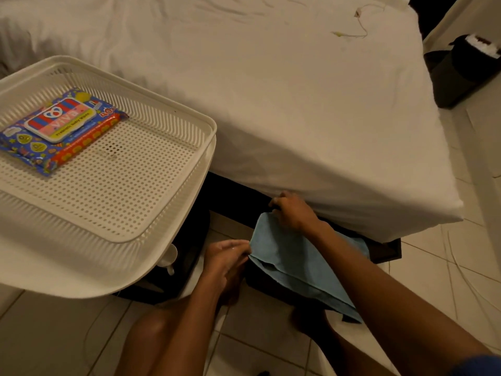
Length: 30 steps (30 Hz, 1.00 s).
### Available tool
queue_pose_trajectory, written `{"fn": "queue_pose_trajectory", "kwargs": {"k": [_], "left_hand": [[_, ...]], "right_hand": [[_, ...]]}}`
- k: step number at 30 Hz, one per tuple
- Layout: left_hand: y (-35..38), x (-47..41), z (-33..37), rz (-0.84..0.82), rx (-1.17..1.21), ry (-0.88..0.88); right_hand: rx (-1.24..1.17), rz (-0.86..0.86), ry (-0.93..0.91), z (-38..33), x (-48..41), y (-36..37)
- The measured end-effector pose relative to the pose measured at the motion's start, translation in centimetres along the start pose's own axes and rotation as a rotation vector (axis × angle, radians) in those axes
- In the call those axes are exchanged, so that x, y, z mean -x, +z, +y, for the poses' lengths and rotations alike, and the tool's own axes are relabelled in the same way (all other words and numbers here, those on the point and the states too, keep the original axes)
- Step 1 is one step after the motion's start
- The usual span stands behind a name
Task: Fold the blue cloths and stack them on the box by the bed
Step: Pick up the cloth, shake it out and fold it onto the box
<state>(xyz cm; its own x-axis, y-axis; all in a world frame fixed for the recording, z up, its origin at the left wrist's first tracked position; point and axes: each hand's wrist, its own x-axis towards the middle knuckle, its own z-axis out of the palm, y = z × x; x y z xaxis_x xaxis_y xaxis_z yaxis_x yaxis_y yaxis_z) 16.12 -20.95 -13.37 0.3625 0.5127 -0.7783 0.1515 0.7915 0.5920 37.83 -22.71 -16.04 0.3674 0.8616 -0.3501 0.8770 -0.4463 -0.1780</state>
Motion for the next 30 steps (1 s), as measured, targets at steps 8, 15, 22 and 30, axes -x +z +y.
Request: {"fn": "queue_pose_trajectory", "kwargs": {"k": [8, 15, 22, 30], "left_hand": [[-0.2, -0.4, 0.1, 0.022, -0.087, 0.048], [0.2, 0.0, 0.6, 0.027, -0.097, 0.059], [0.1, 0.7, 0.6, 0.022, -0.154, 0.101], [0.8, 3.9, 2.3, 0.02, -0.384, 0.327]], "right_hand": [[0.137, -0.429, 0.112, -0.7, -4.4, 0.6], [0.093, -0.487, 0.105, -0.1, -4.1, 0.2], [-0.122, -0.213, 0.09, -0.2, -2.7, -1.1], [-0.293, 0.048, 0.08, 1.4, 4.2, -10.4]]}}
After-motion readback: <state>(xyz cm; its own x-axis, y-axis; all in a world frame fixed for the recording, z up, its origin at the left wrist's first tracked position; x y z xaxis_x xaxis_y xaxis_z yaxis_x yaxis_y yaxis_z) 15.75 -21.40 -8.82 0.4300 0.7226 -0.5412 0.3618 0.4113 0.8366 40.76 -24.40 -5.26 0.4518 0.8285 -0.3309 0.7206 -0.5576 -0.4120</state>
